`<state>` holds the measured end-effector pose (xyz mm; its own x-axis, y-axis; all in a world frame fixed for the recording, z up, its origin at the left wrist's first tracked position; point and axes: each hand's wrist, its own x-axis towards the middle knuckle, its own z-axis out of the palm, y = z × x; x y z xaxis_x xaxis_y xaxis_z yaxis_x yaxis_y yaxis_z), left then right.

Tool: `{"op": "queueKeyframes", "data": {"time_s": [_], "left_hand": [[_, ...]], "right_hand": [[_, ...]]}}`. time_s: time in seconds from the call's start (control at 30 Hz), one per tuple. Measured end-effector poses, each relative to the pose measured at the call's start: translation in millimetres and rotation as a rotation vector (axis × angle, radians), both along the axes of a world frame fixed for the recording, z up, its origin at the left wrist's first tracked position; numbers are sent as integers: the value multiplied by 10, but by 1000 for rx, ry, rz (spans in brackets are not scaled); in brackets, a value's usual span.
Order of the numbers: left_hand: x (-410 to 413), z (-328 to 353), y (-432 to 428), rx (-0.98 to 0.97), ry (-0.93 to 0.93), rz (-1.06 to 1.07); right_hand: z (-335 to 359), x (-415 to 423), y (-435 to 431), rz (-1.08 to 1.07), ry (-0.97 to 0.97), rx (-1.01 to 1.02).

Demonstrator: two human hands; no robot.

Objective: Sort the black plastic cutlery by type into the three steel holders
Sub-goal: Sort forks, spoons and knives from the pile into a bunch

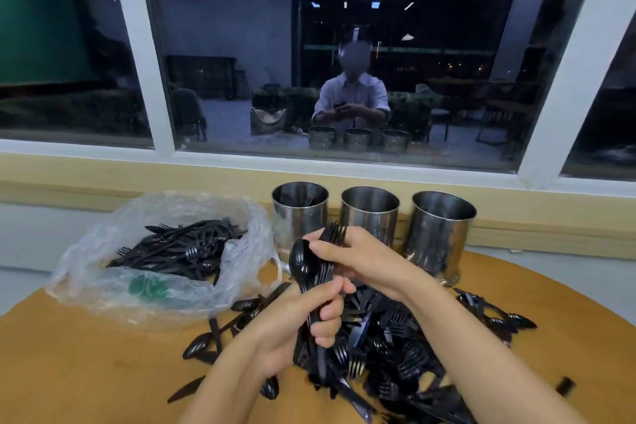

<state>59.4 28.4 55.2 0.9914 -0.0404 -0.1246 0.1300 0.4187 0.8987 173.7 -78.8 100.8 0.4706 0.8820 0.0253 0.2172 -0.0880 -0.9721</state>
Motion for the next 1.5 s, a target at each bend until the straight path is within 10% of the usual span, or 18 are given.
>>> {"op": "queueKeyframes", "data": {"time_s": [0.3,0.47,0.97,1.17,1.5], "left_hand": [[-4,7,-359,522,-36,288],[68,-19,-430,656,-113,457],[570,-366,-174,191,68,506],[759,-491,62,267,110,466],[900,-523,172,-95,155,318]], "right_hand": [[-94,-105,-262,-243,-366,52],[-187,-14,-279,-323,-229,99],[-216,707,-374,-634,-117,219],[259,1620,-194,-979,-515,420],[-229,2115,346,-550,-669,-329]]}}
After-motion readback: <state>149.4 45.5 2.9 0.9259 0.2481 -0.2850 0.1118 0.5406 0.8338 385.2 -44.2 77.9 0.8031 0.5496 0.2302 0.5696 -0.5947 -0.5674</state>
